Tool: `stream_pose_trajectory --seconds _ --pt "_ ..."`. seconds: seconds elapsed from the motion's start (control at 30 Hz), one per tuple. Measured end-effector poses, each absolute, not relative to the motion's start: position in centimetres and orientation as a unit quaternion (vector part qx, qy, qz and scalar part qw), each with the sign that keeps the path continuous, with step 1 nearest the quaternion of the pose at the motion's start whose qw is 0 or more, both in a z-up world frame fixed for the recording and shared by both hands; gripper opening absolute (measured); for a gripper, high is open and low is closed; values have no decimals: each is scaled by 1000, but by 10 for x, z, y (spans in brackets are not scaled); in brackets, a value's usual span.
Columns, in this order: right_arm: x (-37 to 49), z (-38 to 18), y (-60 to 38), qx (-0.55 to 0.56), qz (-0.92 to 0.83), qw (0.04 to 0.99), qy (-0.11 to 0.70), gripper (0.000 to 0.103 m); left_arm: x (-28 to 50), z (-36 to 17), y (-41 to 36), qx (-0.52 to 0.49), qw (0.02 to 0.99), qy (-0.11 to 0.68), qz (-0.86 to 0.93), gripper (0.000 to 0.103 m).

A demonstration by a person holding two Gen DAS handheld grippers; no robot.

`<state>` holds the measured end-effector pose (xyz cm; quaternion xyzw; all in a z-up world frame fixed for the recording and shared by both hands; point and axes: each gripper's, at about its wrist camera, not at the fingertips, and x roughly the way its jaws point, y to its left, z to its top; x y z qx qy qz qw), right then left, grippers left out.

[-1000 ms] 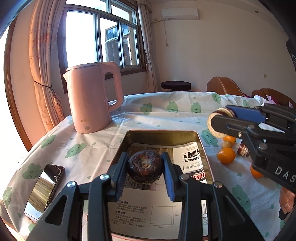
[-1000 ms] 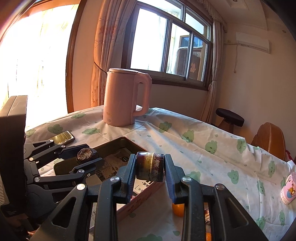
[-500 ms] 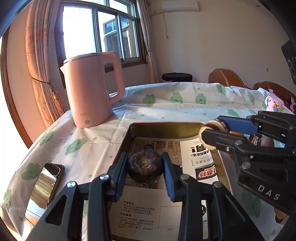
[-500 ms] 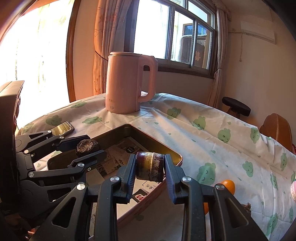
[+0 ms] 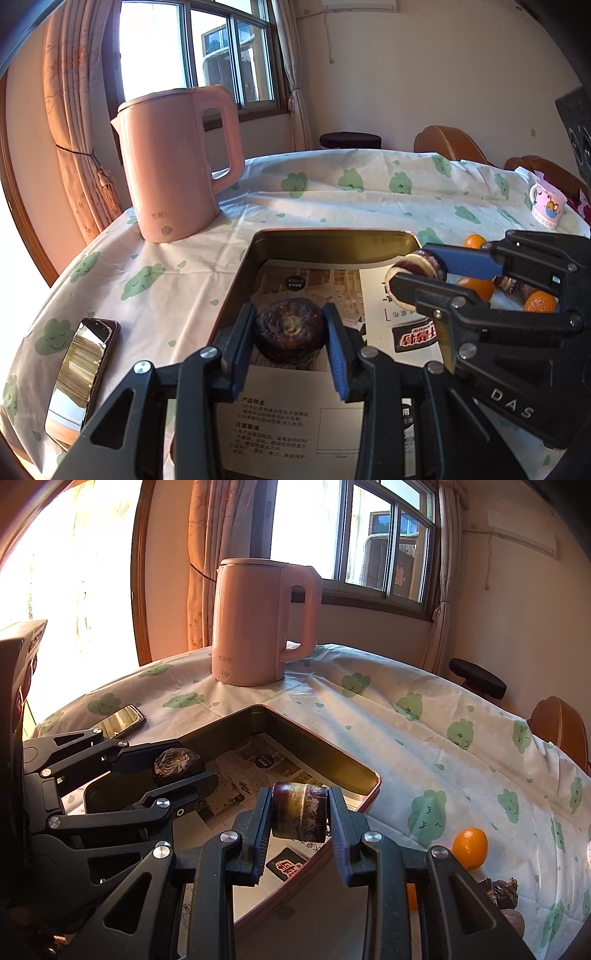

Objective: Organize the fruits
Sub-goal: 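Open both tools to drop the jar and dried fruit into the tin, then grasp the small yellow-brown round fruit with the right tool while the left tool grasps the large orange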

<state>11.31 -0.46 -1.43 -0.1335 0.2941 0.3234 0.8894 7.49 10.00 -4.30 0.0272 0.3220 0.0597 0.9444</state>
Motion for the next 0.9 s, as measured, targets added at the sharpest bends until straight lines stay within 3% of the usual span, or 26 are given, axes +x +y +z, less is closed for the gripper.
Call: stream_pose_trajectory --seconds 0.37,0.47,0.57,0.7,0.9 --pt "120 -23 -2 -126 331 879 319 32 78 -46 101 25 940 334 68 38" --pt "118 -21 -3 -127 324 883 315 39 75 -44 102 26 942 326 77 40" --pt "116 -16 -10 -120 318 889 308 48 67 -40 103 21 948 308 83 51" --pt "103 -8 -32 -113 314 896 293 63 45 -30 99 1 958 277 69 75" --pt "69 -5 -99 -112 266 917 274 63 22 -21 61 -5 968 249 16 77"
